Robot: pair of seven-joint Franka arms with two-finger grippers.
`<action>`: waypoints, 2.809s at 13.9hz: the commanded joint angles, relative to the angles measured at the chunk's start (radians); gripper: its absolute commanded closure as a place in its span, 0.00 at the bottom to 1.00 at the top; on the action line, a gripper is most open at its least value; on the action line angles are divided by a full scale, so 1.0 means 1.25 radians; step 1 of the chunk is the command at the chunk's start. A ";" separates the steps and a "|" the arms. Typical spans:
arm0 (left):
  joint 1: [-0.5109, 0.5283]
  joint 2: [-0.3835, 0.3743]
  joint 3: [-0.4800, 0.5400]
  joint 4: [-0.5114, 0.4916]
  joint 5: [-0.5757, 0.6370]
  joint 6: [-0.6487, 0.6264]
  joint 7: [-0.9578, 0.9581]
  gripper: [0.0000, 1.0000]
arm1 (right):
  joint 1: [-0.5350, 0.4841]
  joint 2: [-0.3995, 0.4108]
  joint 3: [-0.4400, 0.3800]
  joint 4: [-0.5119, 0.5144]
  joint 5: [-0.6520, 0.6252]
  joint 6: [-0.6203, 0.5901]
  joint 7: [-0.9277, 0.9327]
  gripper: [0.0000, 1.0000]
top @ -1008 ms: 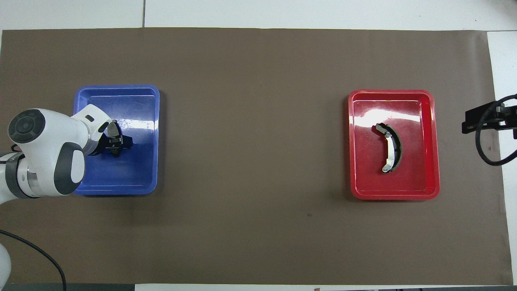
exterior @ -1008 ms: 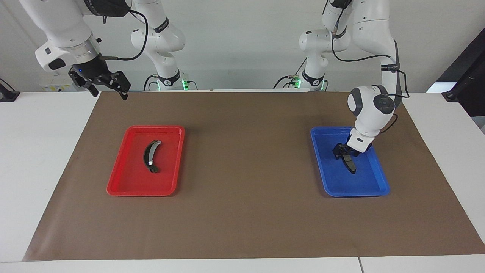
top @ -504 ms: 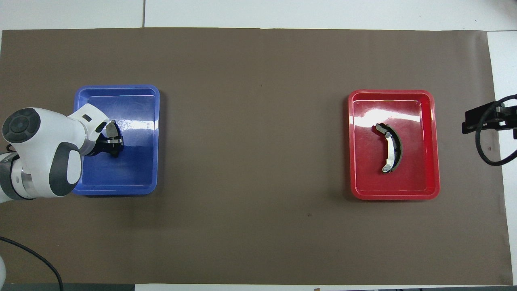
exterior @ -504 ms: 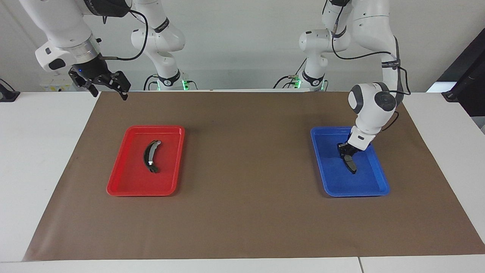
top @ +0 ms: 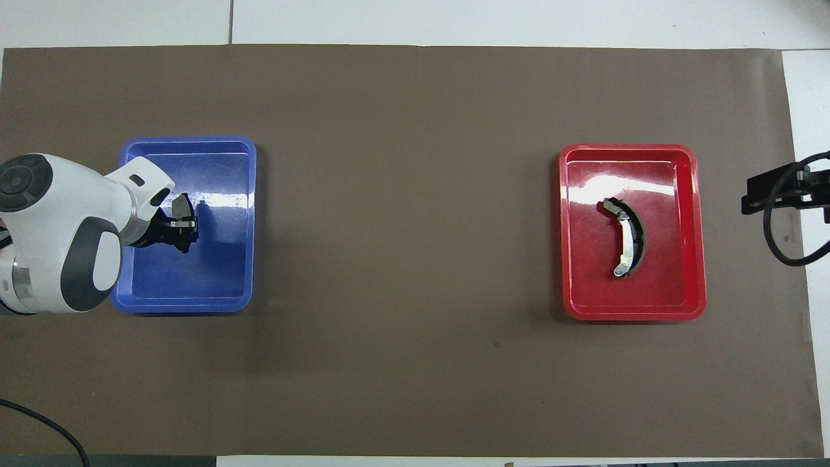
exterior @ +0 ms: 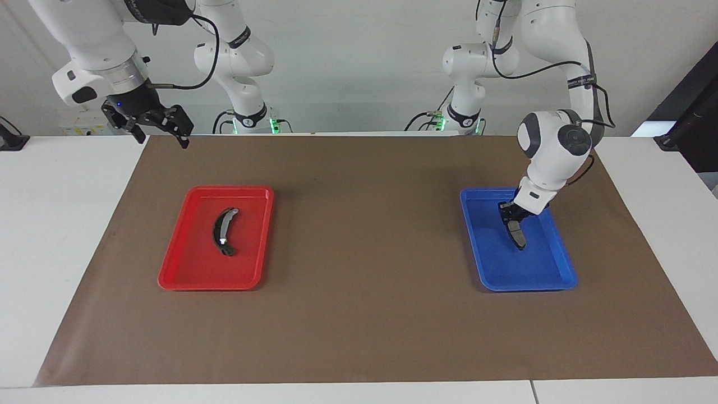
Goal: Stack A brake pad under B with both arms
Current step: 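Carry the flat pad with the left gripper toward the table center, then lower the pad onto the table while the right gripper reaches the red tray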
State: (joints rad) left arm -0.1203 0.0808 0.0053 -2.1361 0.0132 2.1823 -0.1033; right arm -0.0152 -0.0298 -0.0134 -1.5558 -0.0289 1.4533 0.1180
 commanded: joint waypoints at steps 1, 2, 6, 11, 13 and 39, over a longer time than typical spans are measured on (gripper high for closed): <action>-0.079 0.002 0.006 0.026 0.003 -0.009 -0.057 0.99 | -0.010 -0.002 0.005 -0.003 -0.001 0.007 -0.007 0.00; -0.118 0.002 0.006 0.025 0.003 0.015 -0.095 0.99 | -0.010 -0.003 0.005 -0.003 -0.001 0.007 -0.007 0.00; -0.269 0.020 0.004 0.019 0.002 0.100 -0.248 0.99 | -0.010 -0.002 0.005 -0.005 -0.001 0.007 -0.007 0.00; -0.419 0.104 0.004 0.050 -0.006 0.221 -0.370 0.99 | -0.010 -0.003 0.005 -0.006 -0.001 0.007 -0.009 0.00; -0.452 0.160 0.003 0.079 -0.006 0.284 -0.400 0.98 | -0.010 -0.003 0.005 -0.006 -0.001 0.007 -0.009 0.00; -0.310 0.025 0.004 0.078 -0.007 0.085 -0.249 0.01 | -0.006 0.019 0.006 -0.250 0.028 0.318 -0.015 0.00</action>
State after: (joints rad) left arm -0.5600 0.1550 0.0131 -2.0208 0.0111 2.3420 -0.4943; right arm -0.0148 -0.0372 -0.0103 -1.8209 -0.0166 1.7931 0.1180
